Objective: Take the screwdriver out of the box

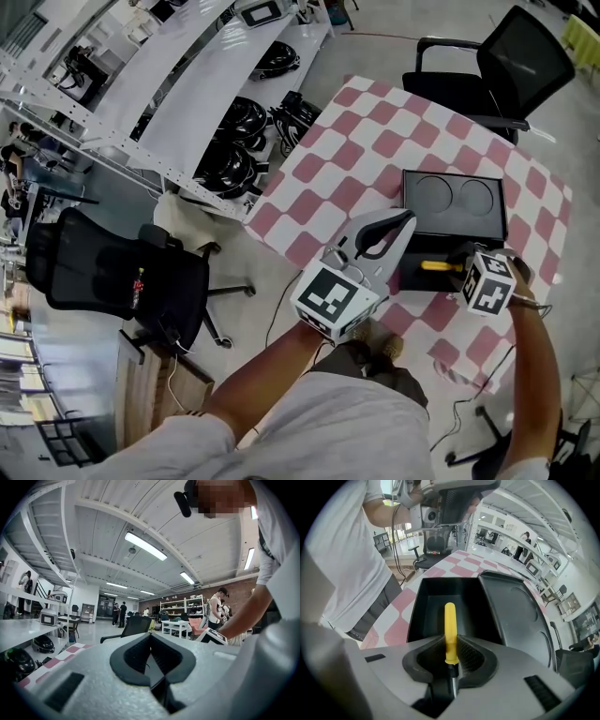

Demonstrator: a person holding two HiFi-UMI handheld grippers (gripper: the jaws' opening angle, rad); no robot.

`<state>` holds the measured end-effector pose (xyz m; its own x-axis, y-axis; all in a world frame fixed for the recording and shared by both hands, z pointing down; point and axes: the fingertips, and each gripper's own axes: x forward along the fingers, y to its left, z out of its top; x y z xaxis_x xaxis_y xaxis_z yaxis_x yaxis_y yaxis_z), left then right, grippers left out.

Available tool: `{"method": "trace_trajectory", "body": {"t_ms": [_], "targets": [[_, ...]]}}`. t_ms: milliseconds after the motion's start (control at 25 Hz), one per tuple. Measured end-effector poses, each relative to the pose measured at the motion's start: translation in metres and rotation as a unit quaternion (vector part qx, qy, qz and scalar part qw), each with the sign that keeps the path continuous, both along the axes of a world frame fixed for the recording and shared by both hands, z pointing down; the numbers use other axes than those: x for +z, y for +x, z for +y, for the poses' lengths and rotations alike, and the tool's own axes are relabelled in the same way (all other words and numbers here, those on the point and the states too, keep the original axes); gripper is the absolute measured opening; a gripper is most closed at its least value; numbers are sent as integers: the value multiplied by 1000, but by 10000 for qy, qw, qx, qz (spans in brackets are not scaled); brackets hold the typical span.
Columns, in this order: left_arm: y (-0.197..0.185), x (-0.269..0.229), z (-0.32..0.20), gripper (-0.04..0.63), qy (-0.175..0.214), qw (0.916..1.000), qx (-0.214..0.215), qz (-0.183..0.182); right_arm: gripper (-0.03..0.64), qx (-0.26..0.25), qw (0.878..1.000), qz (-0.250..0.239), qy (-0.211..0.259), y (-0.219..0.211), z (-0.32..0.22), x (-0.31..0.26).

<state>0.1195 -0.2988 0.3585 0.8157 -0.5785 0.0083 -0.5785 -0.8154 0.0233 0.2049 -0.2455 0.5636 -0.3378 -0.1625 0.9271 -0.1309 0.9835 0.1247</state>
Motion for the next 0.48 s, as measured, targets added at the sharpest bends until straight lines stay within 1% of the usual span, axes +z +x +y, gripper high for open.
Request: {"method": "trace_trajectory", "body": {"t_ms": [240,480], "targets": [[4,-6,-1,14,85,9999,81,-26,74,300,9973,-601,307,-5,-8,-36],[13,-15,0,14,119,9997,184,49,74,739,9869,-1299,614,-6,-15,-73]]}}
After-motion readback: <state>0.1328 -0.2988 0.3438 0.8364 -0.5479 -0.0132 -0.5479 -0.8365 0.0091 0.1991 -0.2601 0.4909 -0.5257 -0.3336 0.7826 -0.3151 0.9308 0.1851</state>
